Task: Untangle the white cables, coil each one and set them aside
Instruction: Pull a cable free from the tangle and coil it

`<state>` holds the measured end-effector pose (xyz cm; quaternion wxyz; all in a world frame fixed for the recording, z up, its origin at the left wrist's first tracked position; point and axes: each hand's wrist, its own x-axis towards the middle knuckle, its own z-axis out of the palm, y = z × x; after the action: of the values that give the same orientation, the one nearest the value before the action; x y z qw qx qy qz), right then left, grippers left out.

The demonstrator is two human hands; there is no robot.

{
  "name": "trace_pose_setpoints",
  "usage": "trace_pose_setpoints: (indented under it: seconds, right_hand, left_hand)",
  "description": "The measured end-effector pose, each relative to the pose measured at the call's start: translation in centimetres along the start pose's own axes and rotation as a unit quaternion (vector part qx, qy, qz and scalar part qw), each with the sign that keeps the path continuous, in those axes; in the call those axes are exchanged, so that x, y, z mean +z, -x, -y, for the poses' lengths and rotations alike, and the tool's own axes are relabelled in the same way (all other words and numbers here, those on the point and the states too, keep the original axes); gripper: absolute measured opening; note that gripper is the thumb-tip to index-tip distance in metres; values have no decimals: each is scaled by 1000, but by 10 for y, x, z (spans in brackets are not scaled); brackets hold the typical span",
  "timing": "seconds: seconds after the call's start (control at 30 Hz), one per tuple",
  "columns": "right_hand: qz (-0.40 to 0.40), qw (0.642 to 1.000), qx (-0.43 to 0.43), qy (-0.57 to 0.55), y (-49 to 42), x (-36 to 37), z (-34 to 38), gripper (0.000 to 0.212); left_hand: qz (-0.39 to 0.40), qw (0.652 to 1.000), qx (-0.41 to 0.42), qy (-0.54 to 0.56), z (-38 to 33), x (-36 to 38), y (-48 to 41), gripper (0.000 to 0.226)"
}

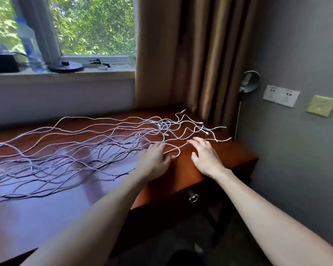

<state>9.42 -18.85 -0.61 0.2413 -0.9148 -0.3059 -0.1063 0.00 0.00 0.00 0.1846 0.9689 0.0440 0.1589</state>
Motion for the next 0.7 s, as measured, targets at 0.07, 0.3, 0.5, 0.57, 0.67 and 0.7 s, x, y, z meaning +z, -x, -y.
trace_pose_setpoints:
  seconds: [0.07,0.3,0.5,0.57,0.67,0.7]
  right_hand:
    - [-10,1000,26,-2,-8,3,-4,60]
    - [-29,998,53,9,-13,21,-15,40]
    - [-81,996,27,7,-1,14,-6,16]
    - [-107,994,9,-3,4,9,2,14]
    - [-118,989,-43,-81,10,0,16,12]
    - [-124,985,-56,-108,11,-4,21,12]
  left_hand:
    - [-17,999,-27,21,6,10,-1,43]
    - [-75,997,0,23,16,28,2,20]
    - [-96,994,-11,60,10,18,10,22]
    - [-92,994,-25,53,8,11,12,36]
    - [-102,992,-24,63,0,-5,13,50]
    - [-103,992,-11,65,-3,-10,13,50]
